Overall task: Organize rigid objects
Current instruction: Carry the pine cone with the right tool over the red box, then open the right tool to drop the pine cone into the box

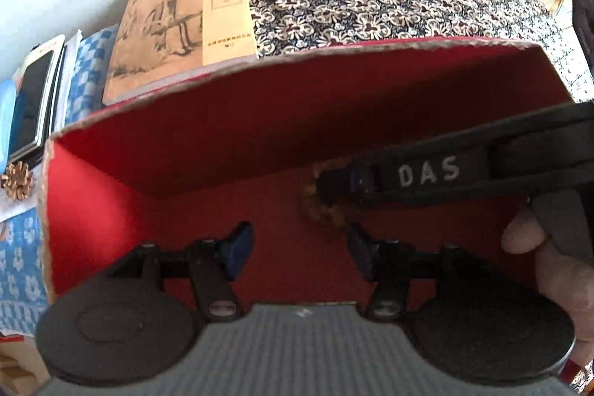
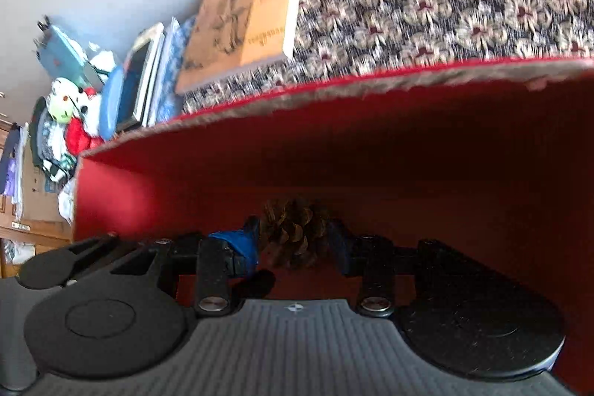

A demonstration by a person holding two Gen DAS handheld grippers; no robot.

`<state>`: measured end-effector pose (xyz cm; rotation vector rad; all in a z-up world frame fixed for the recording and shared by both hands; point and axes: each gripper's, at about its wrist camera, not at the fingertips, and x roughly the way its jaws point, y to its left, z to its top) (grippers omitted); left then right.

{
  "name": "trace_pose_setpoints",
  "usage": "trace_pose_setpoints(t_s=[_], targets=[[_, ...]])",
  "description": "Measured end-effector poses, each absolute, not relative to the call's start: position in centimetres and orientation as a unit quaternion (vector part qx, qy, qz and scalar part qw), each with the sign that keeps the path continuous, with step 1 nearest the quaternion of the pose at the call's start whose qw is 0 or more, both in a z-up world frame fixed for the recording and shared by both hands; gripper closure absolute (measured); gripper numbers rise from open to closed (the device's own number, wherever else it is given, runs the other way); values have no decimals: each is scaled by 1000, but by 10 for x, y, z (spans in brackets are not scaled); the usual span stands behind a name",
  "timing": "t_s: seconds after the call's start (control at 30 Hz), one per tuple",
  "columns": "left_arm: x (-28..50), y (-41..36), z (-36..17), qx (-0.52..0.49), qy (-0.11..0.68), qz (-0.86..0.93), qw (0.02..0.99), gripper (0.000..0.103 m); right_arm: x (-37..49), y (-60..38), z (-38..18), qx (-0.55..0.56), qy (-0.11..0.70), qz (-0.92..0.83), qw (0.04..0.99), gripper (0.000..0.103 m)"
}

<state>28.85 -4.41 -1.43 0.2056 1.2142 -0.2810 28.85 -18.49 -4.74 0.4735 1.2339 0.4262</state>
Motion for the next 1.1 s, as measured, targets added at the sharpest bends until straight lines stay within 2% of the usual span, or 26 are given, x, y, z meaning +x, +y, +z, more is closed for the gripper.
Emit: trace_pose_setpoints(t_s=[0.33, 0.47, 0.87, 1.1], targets=[[265, -52, -8, 106, 569, -148, 802, 44, 271, -194, -37, 225, 560, 220, 766, 77], [263, -52, -4, 111, 553, -136, 815, 38, 268, -194, -36, 223, 570, 200, 765, 76], [252, -56, -2, 121, 544, -118, 822, 37, 253, -201, -31, 238, 552, 195, 775, 76], [254, -45, -1, 89, 548, -99, 826, 36, 235, -202, -18, 195, 534, 168, 805, 76]])
